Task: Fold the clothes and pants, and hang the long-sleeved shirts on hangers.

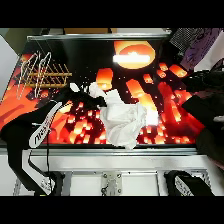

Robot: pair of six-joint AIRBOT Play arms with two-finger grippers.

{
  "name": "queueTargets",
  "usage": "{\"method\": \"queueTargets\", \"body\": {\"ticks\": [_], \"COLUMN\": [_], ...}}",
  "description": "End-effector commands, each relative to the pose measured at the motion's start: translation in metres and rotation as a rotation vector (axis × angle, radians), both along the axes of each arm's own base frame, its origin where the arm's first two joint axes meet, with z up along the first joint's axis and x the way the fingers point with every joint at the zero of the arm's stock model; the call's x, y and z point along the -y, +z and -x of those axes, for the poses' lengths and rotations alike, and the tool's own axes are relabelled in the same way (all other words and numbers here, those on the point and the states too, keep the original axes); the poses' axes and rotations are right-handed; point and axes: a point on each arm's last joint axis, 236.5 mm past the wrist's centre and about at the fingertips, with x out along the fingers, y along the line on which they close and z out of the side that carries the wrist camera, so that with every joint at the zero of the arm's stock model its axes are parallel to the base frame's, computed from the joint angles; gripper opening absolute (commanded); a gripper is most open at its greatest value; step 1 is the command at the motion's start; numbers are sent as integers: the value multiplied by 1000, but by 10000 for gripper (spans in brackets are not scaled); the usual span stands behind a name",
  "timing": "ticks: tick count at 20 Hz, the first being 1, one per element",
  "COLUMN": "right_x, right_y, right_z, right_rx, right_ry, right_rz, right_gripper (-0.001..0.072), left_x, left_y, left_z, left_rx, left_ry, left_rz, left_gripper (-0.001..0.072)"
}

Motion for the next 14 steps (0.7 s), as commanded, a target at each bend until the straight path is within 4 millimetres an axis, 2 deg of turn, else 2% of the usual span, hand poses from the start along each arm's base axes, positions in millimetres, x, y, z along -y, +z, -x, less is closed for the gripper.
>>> {"method": "queueTargets", "body": {"ticks": [1,2,4,6,7,8,9,10,12,14], "right_x": [-3,-5,-5,-6,-14,-28,-49,-68,-103,-131], "right_y": [-10,-20,-50,-97,-126,-152,-178,-201,-240,-262], "right_z": [6,9,9,8,10,15,24,31,44,56], "right_rx": [-50,-91,-190,-277,-324,-374,-433,-486,-579,-635], "right_ry": [20,30,-28,-102,-117,-123,-112,-109,-109,-43], "right_rz": [-3,-10,-61,-87,-113,-161,-227,-294,-383,-365], "right_gripper": [17,16,13,13,22,163,534,720,720,720], "left_x": [20,22,21,15,12,7,2,-5,-21,-33], "left_y": [-2,1,13,37,47,57,63,68,70,72], "left_z": [0,0,0,-5,-6,-4,-1,1,7,13], "left_rx": [-5,-2,-1,45,66,83,95,109,137,142], "left_ry": [-59,-65,-85,-67,-57,-48,-41,-26,-18,-8], "left_rz": [9,12,21,32,35,37,36,31,-12,-34], "left_gripper": [202,20,16,16,16,16,16,16,16,16]}}
